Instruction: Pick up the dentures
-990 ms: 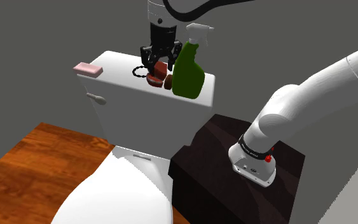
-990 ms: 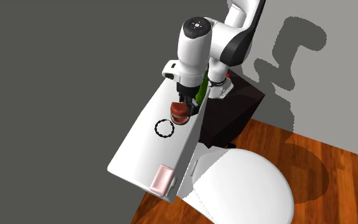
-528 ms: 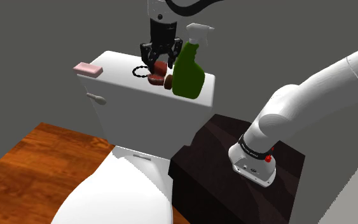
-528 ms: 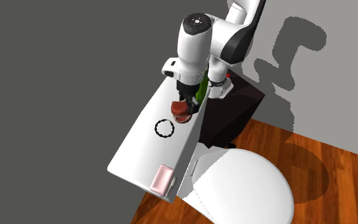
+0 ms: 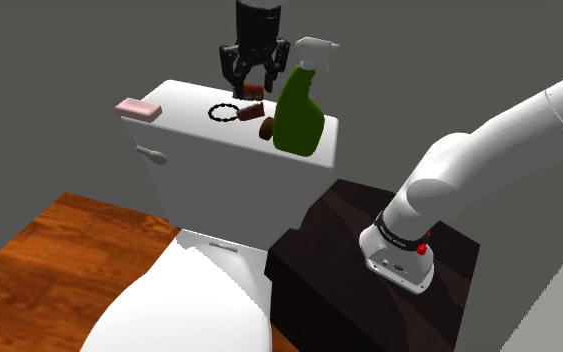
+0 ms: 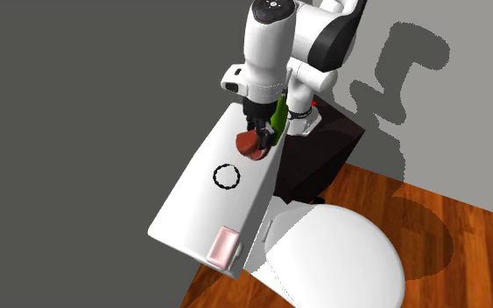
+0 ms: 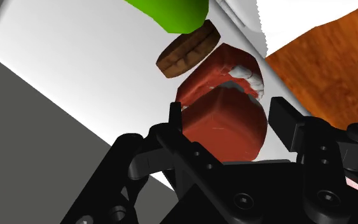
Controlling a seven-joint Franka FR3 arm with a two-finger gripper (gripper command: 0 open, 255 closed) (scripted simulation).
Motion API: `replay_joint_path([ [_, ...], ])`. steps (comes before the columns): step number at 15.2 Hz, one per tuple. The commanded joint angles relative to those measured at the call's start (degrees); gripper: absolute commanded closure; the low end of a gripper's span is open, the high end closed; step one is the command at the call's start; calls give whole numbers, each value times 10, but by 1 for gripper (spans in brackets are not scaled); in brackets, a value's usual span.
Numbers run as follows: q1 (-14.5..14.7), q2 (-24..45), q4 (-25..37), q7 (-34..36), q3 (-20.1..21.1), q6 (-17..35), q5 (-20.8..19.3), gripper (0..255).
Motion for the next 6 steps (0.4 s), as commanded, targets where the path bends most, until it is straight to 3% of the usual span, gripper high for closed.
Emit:
replay_joint_path([
  [1, -1, 1, 17, 0, -1, -16, -1, 255],
  [6, -2, 3, 43, 0, -3, -40, -3, 255],
])
